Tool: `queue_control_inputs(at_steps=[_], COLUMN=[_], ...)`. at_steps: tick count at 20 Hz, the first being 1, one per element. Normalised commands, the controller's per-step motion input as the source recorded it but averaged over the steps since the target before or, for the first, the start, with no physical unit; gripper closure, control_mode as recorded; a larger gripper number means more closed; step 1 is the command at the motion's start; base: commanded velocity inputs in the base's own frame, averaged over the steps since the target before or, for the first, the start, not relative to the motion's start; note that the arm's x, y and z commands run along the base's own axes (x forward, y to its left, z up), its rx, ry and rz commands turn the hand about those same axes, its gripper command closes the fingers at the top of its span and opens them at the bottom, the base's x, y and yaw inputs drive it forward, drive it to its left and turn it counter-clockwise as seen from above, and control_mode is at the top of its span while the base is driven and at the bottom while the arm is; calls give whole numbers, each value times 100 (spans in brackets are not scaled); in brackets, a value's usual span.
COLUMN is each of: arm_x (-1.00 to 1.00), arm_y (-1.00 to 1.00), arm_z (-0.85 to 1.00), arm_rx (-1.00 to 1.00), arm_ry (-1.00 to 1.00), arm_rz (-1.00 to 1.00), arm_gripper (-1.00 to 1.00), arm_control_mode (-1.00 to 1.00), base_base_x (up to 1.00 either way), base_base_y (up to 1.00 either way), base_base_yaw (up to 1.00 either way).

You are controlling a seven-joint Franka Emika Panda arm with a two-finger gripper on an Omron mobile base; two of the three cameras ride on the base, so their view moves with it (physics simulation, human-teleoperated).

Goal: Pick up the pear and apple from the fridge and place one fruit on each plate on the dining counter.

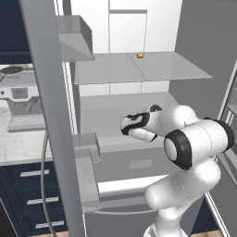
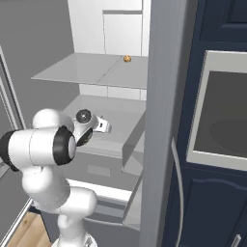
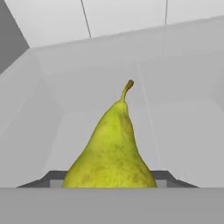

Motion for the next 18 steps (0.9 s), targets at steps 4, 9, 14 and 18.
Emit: queue_control_inputs(at_steps=[4, 9, 14, 18], arm_x=[-100, -100, -100, -100], arm_y=[-41, -8, -2, -29], arm_z=[92, 77, 70, 38], arm_rx=[-24, -34, -30, -9], arm_ry=[0, 9, 19, 21], arm_rz=[2, 0, 0, 0], arm_gripper=[100, 100, 100, 100], arm_control_mode=[-100, -100, -100, -100], base_base_x=[0, 0, 0, 0], base_base_y=[0, 0, 0, 0], base_base_yaw=[0, 0, 0, 0])
